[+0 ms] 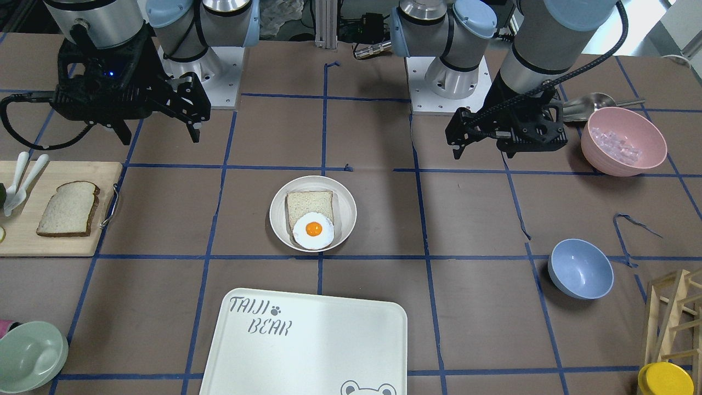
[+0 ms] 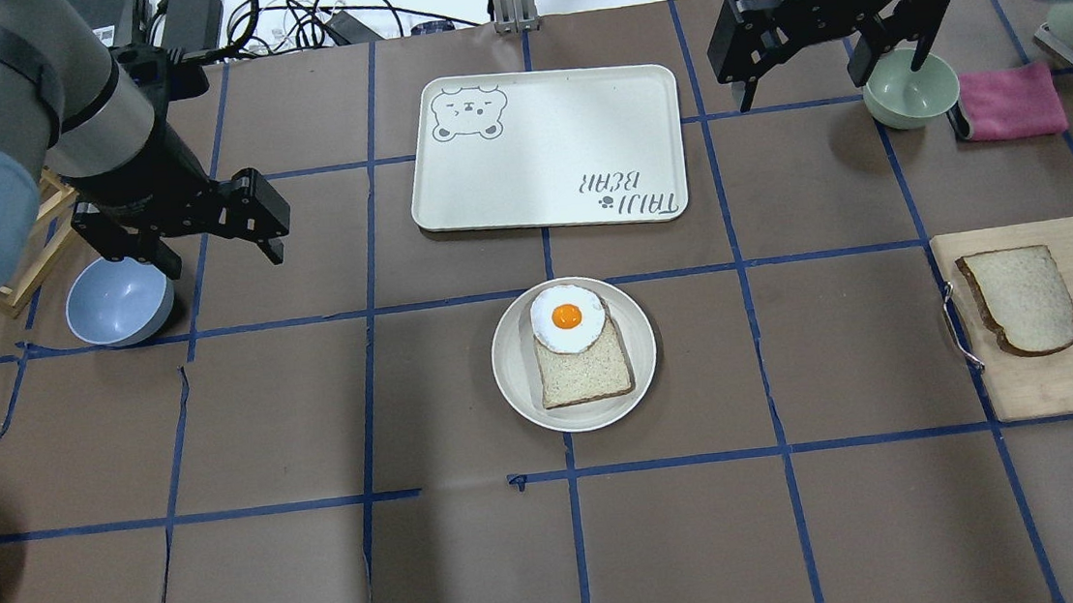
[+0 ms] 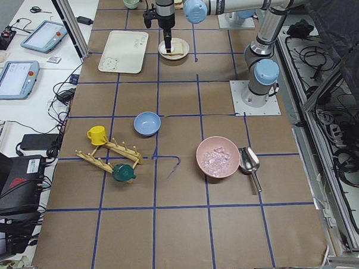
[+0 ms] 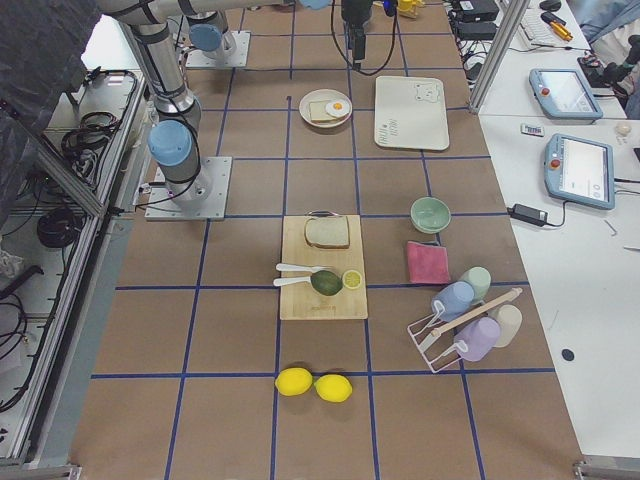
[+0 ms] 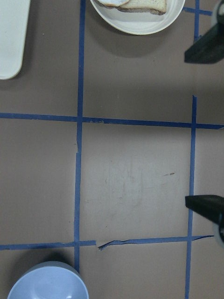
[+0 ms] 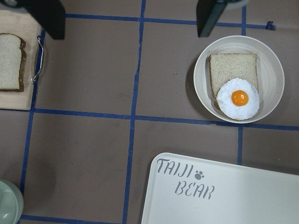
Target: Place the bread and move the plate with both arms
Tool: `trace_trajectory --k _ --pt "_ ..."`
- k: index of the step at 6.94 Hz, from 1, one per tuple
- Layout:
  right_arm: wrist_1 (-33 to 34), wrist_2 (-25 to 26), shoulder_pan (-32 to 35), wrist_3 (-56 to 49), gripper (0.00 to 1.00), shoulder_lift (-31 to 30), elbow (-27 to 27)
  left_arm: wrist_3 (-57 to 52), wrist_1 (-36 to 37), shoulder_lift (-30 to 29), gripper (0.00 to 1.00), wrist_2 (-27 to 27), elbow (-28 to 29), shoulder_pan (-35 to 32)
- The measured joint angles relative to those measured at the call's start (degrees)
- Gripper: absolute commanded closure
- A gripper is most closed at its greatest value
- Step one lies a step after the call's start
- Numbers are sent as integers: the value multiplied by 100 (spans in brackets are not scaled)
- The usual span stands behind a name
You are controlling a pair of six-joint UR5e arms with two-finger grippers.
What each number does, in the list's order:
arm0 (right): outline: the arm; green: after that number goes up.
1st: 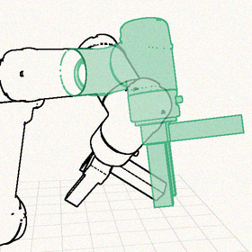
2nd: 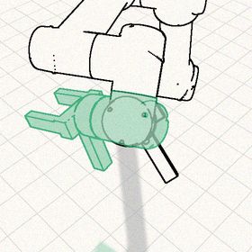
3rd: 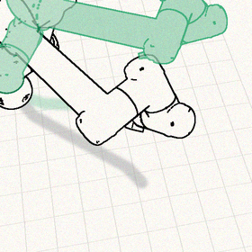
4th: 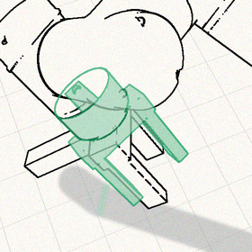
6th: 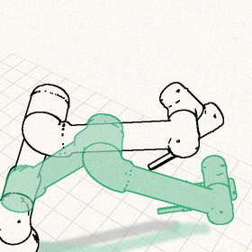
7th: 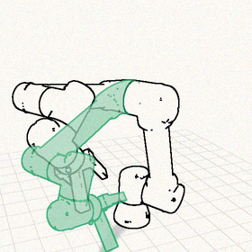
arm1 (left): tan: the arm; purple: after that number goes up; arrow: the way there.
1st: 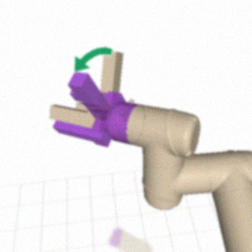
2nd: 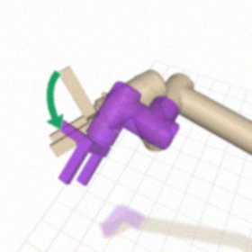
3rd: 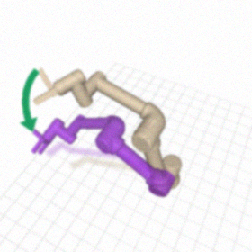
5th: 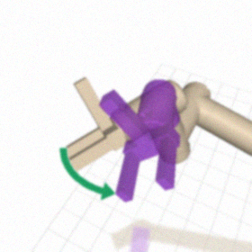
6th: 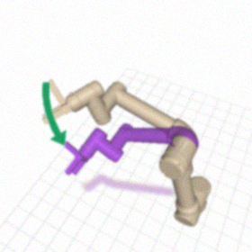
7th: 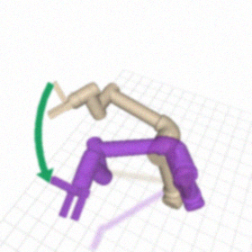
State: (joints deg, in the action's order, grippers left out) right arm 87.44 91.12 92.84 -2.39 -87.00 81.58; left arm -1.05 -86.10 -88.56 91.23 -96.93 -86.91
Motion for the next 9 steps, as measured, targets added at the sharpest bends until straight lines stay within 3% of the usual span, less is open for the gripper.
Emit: trace_trajectory --k 9 --pt "91 -1 -20 -54 0 -79 10 0 -4 -8 0 20 -10 -1"
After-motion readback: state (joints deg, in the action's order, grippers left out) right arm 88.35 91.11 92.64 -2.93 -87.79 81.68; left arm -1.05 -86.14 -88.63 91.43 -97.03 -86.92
